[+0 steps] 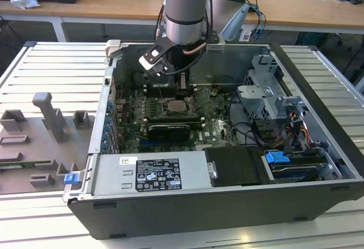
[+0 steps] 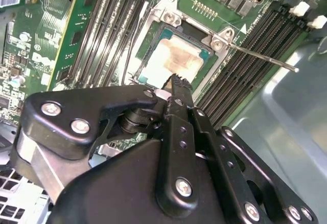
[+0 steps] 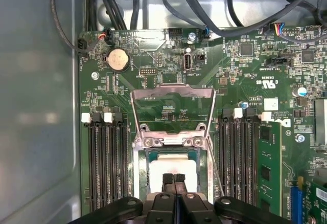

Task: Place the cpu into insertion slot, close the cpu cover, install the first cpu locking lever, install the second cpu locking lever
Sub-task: 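Close the cpu cover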

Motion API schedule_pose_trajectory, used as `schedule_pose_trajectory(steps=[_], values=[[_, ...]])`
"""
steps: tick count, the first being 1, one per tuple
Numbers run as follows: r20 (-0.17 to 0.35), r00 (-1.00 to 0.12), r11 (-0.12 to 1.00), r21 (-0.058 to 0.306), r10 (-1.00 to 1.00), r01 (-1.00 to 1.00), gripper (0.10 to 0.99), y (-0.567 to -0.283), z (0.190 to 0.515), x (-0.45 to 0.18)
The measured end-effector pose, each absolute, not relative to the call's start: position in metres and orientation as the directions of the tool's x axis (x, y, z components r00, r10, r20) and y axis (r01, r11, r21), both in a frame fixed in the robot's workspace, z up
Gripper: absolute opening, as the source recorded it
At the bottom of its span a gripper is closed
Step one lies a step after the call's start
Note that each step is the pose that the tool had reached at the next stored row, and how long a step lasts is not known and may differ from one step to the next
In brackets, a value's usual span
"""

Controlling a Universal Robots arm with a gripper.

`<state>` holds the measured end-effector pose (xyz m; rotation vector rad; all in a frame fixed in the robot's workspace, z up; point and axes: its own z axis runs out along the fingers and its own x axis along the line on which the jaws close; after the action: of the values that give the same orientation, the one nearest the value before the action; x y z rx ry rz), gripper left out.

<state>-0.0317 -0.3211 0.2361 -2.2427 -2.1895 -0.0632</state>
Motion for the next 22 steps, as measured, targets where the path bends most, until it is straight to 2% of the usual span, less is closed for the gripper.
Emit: schedule_pose_trajectory(steps=[22], values=[[0.034,0.024,-0.025,0.023,0.999,0.999,0.106,-0.321,0.249,-0.025]])
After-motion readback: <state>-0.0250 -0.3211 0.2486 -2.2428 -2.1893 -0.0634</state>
